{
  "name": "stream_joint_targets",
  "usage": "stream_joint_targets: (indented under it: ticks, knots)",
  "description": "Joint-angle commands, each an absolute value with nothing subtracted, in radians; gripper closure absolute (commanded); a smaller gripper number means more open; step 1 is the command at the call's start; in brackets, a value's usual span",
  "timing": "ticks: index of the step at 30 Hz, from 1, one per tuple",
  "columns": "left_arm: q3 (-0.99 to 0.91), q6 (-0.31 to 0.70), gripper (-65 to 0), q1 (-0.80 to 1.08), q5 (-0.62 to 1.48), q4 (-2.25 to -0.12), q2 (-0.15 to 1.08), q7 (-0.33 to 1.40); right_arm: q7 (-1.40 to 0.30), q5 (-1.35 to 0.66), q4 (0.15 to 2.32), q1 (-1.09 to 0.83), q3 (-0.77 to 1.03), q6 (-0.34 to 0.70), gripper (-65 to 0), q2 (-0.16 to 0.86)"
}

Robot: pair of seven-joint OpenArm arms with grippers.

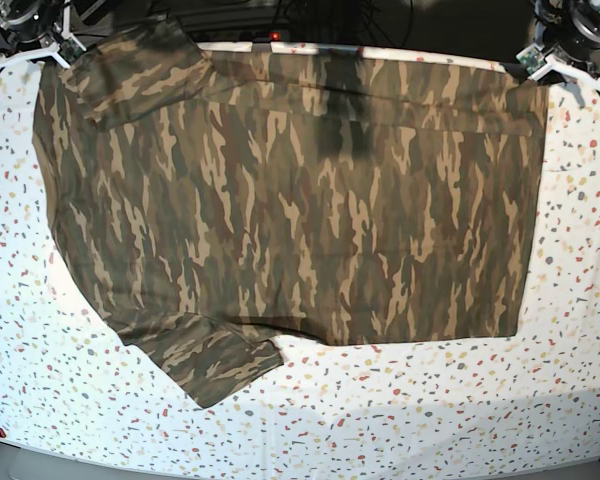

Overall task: Fold the T-shirt properly
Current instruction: 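Lift the collar edge with both grippers and drag it away from the hem, then release the collar and move both grippers to the shirt's hem corners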

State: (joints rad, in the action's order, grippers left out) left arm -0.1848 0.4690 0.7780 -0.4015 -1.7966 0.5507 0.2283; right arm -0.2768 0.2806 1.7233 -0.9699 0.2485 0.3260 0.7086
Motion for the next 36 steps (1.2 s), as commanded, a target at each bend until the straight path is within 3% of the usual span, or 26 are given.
stream_joint_targets:
  ticks: [1, 2, 3, 5, 7, 13, 21, 28, 36]
  knots:
    - [-0.203, 0.459, 0.0, 0.79, -0.392, -1.818, 0.563, 0.251, -0.288, 0.276, 1.734, -0.981, 0.258, 0.335, 0.0, 0.72]
    - [-0.21, 0.459, -2.9, 0.79, -0.374, -1.827, 0.563, 0.269, -0.29, 0.276, 1.737, -0.981, 0.258, 0.341, 0.0, 0.72]
    - [-0.213, 0.459, -9.8, 0.789, -0.361, -1.836, 0.564, 0.285, -0.302, 0.276, 1.741, -0.981, 0.258, 0.346, -1.9, 0.72]
    - [-0.216, 0.459, -22.2, 0.789, -0.357, -1.855, 0.564, 0.308, -0.345, 0.276, 1.752, -0.981, 0.258, 0.367, -13.3, 0.72]
    - [-0.216, 0.459, -28.2, 0.789, -0.358, -1.879, 0.563, 0.333, -0.395, 0.276, 1.768, -0.981, 0.258, 0.371, -22.0, 0.72]
    - [-0.221, 0.459, -28.6, 0.789, -0.361, -1.973, 0.575, 0.458, -0.445, 0.276, 1.81, -0.984, 0.267, 0.397, -24.0, 0.72]
    - [-0.334, 0.459, -28.6, 0.789, -0.193, -2.006, 0.633, 0.456, -0.445, 0.269, 1.891, -0.984, 0.375, 0.418, -24.0, 0.72]
    - [-0.456, 0.459, -28.6, 0.751, -0.001, -2.004, 0.635, 0.36, -0.389, 0.017, 1.924, -0.975, 0.511, 0.422, -24.0, 0.725]
    - [-0.463, 0.473, -28.5, 0.543, 0.333, -1.895, 0.635, 0.347, -0.408, -0.352, 1.924, -0.854, 0.515, 0.423, -24.0, 0.728]
